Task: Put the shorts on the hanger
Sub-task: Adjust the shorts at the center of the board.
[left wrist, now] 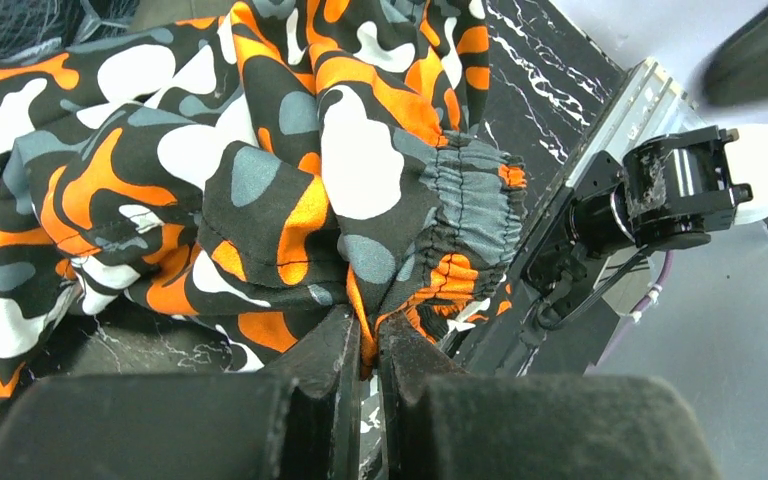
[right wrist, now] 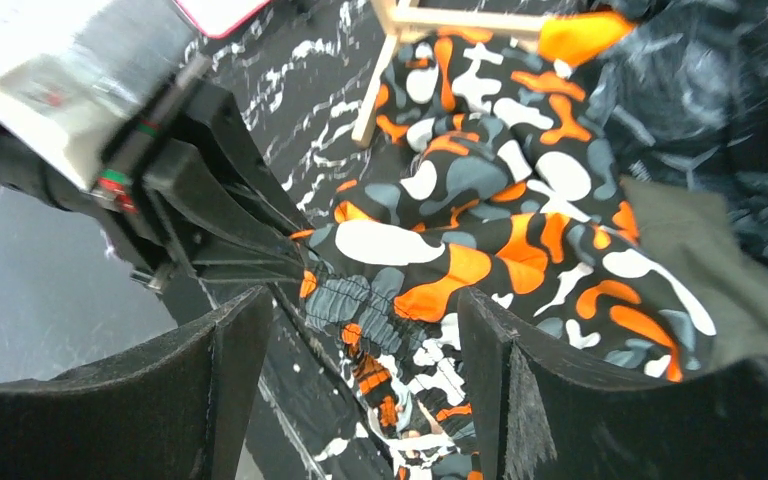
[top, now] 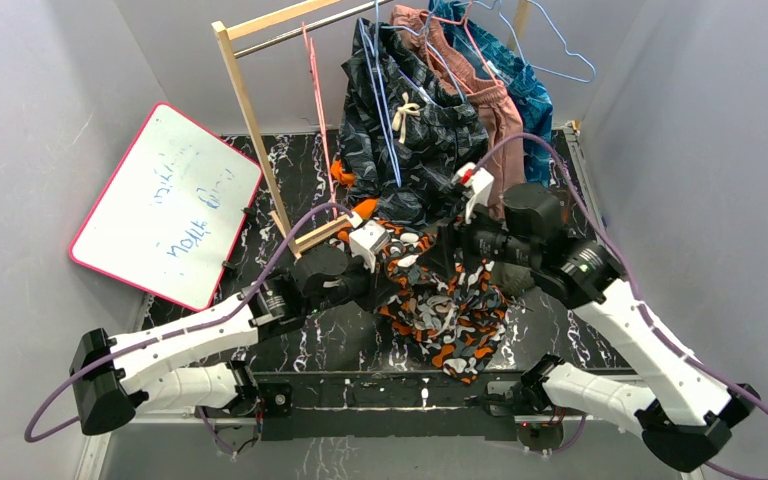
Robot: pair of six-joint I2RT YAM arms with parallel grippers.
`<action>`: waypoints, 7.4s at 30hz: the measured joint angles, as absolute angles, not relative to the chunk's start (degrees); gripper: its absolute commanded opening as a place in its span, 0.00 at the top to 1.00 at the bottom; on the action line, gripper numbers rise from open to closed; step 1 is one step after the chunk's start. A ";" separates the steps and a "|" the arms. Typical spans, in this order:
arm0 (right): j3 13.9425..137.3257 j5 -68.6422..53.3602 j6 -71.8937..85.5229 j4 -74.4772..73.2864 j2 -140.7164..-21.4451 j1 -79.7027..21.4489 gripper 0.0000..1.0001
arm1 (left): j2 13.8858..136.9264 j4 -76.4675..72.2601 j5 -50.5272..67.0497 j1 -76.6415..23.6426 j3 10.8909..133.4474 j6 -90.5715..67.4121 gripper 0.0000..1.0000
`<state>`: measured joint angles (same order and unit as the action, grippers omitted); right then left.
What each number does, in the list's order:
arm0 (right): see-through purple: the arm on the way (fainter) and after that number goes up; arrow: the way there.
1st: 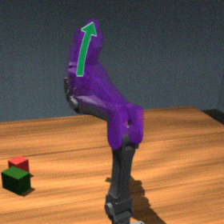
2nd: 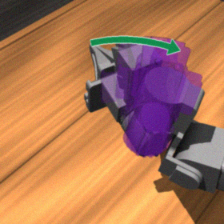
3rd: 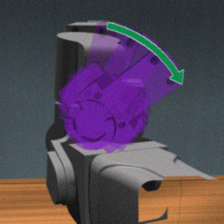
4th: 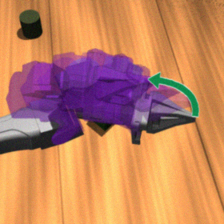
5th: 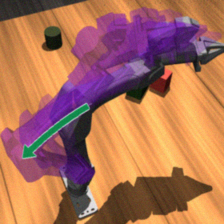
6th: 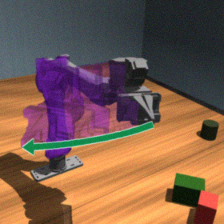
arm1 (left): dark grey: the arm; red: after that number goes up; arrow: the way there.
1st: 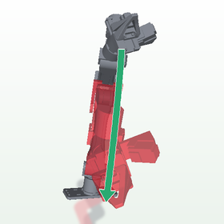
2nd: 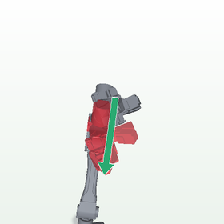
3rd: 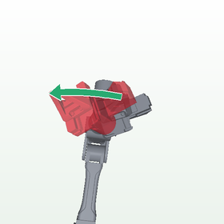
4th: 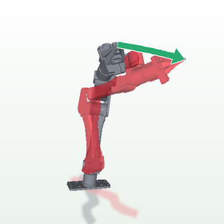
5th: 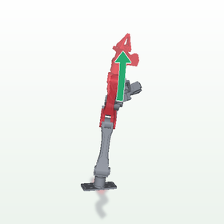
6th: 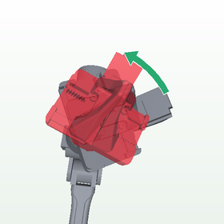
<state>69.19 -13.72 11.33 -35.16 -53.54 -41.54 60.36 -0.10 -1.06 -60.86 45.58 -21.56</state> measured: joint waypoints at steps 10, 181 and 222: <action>67.59 -13.82 11.11 -36.27 -57.65 -44.38 0.24 | 65.95 0.93 -1.56 -60.88 53.47 -20.58 1.00; 56.05 10.11 27.70 -17.47 -34.57 -44.25 1.00 | 29.95 31.35 -25.80 -64.40 54.22 -34.48 1.00; 93.65 0.47 17.72 -22.13 -46.09 -44.36 1.00 | 51.92 31.07 -22.63 -64.53 101.27 -10.22 1.00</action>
